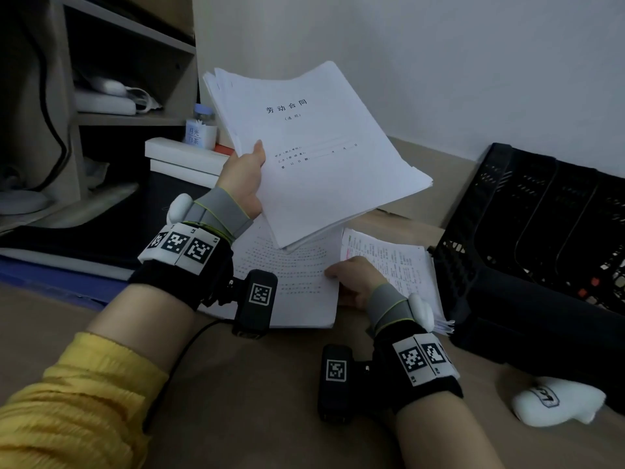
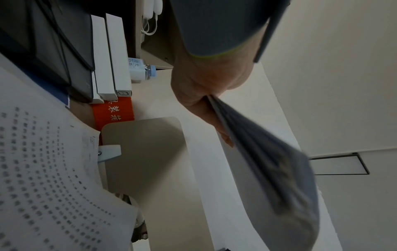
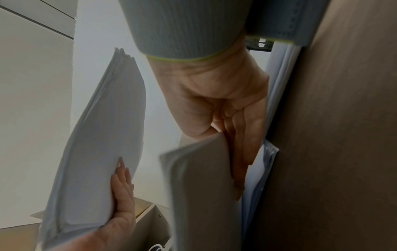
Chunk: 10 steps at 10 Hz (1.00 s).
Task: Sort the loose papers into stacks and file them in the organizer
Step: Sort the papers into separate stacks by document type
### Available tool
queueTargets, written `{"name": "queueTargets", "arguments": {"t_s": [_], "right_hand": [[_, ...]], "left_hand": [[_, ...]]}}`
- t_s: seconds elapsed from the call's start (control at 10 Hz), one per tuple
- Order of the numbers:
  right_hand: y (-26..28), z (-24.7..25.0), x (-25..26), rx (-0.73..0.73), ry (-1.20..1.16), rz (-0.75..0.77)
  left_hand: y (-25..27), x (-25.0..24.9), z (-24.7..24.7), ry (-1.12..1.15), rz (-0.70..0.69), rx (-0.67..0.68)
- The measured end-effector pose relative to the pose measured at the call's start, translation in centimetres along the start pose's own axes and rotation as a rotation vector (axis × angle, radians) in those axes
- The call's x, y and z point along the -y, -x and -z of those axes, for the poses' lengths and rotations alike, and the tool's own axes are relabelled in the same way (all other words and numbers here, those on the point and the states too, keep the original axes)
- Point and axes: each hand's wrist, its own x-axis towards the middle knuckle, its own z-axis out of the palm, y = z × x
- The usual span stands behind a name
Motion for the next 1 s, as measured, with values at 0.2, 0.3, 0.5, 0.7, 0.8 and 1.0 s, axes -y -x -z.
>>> {"name": "queueTargets", "arguments": {"t_s": [0.2,0.3,0.5,0.7,0.8,1.0], "right_hand": [[0.2,0.1,-0.1,0.021,0.013,-0.024],[0.0,0.2,0.0,0.001,-0.080,-0.007],[0.0,0.2,0.0,-0.009,-0.094,0.026],[-0.4,1.1,0.0,-0.094,-0.093,0.054],[-0.4,1.4,0.0,-0.101,-0.110,0.051],[-0.5,1.1,0.0,-0.082,-0.167,0.060]], "left_hand": [[0.7,-0.2,0.0,-0.055,0.011,-0.018],[0.0,0.2,0.0,-0.016,0.032,-0.008],[0.2,0.1,0.1,-0.038,0.015,-0.006],[0.0,-0.1,0.2,-0.028,0.005,-0.023],[0.0,-0.1,0.2,-0.042,0.007,-0.028],[0.1,-0.1,0.2,-0.060,0.006,-0.011]]}}
